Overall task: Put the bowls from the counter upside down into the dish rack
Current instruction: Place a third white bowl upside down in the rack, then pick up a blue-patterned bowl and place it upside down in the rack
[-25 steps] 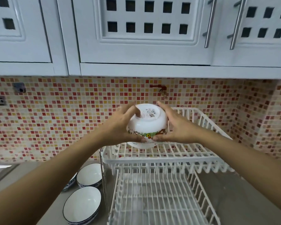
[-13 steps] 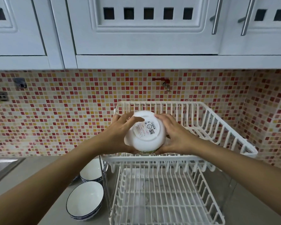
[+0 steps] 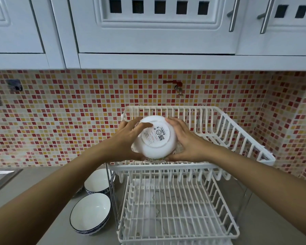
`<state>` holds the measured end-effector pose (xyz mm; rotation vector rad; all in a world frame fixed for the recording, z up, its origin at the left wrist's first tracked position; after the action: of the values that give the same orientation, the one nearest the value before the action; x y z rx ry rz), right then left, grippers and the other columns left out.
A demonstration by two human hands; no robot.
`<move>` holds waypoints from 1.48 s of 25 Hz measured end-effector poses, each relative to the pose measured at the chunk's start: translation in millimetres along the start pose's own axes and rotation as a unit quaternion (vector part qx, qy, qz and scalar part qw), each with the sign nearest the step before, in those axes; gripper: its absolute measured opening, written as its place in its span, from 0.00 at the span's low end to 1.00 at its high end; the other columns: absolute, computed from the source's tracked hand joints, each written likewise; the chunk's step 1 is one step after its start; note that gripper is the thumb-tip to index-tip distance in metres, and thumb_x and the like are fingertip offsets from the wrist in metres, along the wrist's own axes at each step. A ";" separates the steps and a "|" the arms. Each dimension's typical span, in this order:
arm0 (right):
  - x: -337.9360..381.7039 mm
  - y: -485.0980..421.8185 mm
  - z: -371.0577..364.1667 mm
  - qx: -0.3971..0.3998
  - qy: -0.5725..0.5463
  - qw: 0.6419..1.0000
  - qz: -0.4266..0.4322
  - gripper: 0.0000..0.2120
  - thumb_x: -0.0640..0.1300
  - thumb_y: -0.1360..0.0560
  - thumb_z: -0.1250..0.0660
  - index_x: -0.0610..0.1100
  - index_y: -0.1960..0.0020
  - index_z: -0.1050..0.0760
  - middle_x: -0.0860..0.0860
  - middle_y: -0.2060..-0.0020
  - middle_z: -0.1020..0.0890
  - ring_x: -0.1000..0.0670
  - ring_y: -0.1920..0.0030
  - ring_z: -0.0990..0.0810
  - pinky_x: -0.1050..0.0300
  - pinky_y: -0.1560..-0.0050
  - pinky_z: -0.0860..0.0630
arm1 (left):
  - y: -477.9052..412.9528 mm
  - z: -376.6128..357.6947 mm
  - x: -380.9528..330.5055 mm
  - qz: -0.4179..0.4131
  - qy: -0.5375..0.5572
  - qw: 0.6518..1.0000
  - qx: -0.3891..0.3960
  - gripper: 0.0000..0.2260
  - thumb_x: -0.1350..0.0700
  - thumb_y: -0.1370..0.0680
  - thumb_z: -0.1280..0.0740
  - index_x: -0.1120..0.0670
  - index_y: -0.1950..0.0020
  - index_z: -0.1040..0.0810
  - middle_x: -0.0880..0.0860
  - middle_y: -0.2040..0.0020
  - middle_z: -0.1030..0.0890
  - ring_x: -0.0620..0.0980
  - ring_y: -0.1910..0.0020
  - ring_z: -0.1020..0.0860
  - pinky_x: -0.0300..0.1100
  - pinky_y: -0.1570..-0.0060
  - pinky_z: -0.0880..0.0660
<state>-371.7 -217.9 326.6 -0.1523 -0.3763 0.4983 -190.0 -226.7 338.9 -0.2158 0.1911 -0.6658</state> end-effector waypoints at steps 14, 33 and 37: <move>67.7 -33.5 38.7 -0.081 -0.015 0.997 0.006 0.39 0.64 0.24 0.47 0.48 0.23 0.59 0.52 0.22 0.57 0.52 0.23 0.54 0.50 0.27 0.52 | 15.9 75.2 35.1 0.085 0.058 0.990 -0.095 0.25 0.49 0.18 0.46 0.52 0.22 0.48 0.52 0.22 0.42 0.53 0.24 0.42 0.48 0.27 0.43; 164.9 -159.6 -240.2 -0.032 -0.213 0.956 -0.198 0.29 0.56 0.24 0.42 0.40 0.29 0.39 0.40 0.31 0.32 0.39 0.31 0.34 0.43 0.33 0.33 | 185.2 -69.3 237.2 0.437 0.132 0.889 -0.021 0.23 0.51 0.17 0.47 0.64 0.27 0.38 0.66 0.29 0.32 0.62 0.30 0.32 0.50 0.33 0.36; 100.9 -123.3 -318.0 -0.009 -0.182 0.923 -0.340 0.30 0.54 0.24 0.38 0.38 0.29 0.38 0.39 0.33 0.29 0.38 0.34 0.30 0.48 0.37 0.31 | 201.2 -169.7 245.0 0.465 0.161 0.868 0.066 0.22 0.51 0.18 0.47 0.65 0.31 0.34 0.68 0.34 0.27 0.64 0.35 0.29 0.49 0.36 0.33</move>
<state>-112.6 -291.8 94.4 0.0621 -0.7606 -0.1744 75.9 -249.9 98.0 0.1341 0.5261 0.2609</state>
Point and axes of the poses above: each hand's wrist, its own y-axis away from the middle knuckle, its own z-axis out of the back of the hand, x = y × z, the point moved 5 cm from there along -y, towards the middle knuckle
